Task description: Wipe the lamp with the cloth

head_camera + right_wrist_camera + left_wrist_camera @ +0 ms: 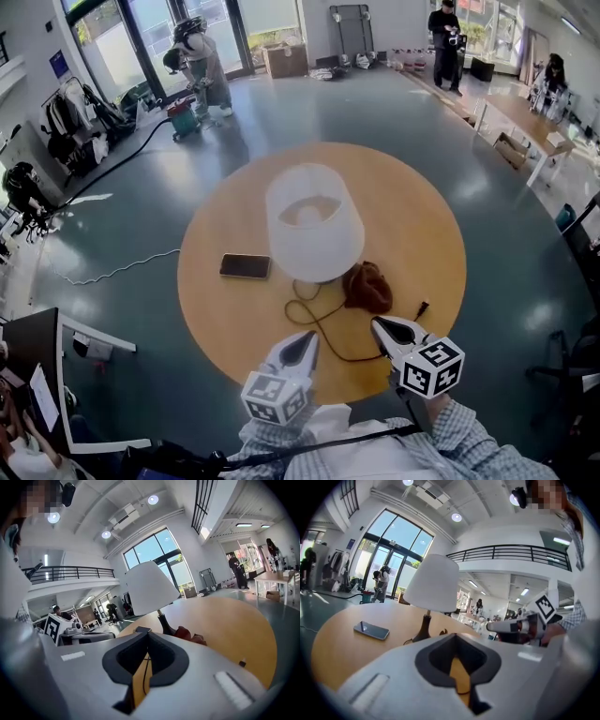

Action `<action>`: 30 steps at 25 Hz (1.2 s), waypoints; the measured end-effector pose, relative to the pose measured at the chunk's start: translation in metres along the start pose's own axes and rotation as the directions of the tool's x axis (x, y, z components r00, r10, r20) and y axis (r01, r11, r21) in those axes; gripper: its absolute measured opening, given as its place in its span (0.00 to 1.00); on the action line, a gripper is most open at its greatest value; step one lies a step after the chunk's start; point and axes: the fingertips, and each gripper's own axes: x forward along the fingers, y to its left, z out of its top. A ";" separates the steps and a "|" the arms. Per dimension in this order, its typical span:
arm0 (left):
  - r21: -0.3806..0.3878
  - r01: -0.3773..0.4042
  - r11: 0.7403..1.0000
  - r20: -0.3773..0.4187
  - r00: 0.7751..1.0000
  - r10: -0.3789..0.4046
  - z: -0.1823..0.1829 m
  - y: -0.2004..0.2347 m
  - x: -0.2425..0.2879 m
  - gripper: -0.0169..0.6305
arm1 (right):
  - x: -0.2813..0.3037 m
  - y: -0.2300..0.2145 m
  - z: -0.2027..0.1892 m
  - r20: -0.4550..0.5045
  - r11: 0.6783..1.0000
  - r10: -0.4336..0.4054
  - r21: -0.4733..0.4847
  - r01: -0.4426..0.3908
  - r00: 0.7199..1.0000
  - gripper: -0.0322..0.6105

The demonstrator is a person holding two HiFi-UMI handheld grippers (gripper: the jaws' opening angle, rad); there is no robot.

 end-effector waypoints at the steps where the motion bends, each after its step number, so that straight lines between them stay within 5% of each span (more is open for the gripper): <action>1: -0.007 0.005 1.000 0.003 1.000 -0.005 0.002 0.005 0.004 0.02 | 0.007 -0.002 0.002 -0.006 1.000 -0.004 0.000 0.004 1.000 0.05; 11: -0.080 0.047 0.996 0.021 0.999 -0.045 0.013 0.024 0.029 0.02 | 0.027 -0.017 0.007 -0.062 1.000 -0.017 0.002 0.017 0.998 0.05; 18: 0.112 -0.029 0.993 0.045 0.999 0.024 0.047 0.041 0.022 0.02 | 0.044 -0.025 0.018 -0.125 0.997 0.058 -0.050 -0.064 0.990 0.05; 24: 0.355 -0.029 0.934 0.076 0.997 0.002 0.112 0.040 0.012 0.02 | 0.058 -0.027 0.027 -0.147 0.989 0.117 -0.073 -0.129 0.982 0.06; 26: 0.367 -0.015 0.930 0.092 0.996 -0.021 0.134 0.034 0.011 0.03 | 0.059 -0.031 0.029 -0.153 0.986 0.130 -0.083 -0.144 0.980 0.06; 30: 0.280 0.058 0.958 0.080 0.993 -0.084 0.127 0.029 0.021 0.23 | 0.061 -0.033 0.033 -0.149 0.982 0.153 -0.090 -0.168 0.977 0.06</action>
